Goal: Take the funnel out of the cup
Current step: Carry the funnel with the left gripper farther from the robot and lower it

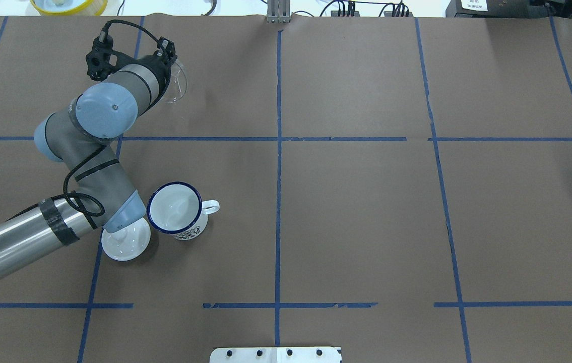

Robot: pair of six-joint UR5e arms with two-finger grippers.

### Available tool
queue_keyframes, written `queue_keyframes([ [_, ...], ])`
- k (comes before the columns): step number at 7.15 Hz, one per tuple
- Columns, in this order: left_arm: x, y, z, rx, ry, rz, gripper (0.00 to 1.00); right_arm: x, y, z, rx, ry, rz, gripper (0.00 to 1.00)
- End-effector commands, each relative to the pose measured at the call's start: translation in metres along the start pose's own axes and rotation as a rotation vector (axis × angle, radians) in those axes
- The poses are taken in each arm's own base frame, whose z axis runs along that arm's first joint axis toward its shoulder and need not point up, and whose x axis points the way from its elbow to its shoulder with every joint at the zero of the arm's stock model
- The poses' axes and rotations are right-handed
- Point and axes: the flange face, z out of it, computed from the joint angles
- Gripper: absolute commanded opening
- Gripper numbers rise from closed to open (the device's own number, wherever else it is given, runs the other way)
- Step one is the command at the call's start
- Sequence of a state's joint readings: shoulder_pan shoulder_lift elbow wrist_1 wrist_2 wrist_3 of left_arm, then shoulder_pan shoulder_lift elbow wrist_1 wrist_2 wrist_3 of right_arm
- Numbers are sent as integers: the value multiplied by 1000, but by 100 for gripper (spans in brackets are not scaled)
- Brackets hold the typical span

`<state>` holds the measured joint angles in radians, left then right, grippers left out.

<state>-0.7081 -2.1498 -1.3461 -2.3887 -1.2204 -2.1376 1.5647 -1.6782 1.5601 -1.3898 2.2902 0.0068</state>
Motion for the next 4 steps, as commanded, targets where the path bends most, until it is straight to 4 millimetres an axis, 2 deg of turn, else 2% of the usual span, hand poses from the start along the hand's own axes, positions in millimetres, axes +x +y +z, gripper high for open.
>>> queue_keyframes([
  [1, -22, -1, 17, 8, -15, 11, 8, 0, 0, 0, 0, 0, -1, 100],
  [3, -26, -1, 19, 11, -19, 14, 38, 0, 0, 0, 0, 0, -1, 100],
  [4, -31, 1, 20, 11, -27, 19, 47, 0, 0, 0, 0, 0, -1, 100],
])
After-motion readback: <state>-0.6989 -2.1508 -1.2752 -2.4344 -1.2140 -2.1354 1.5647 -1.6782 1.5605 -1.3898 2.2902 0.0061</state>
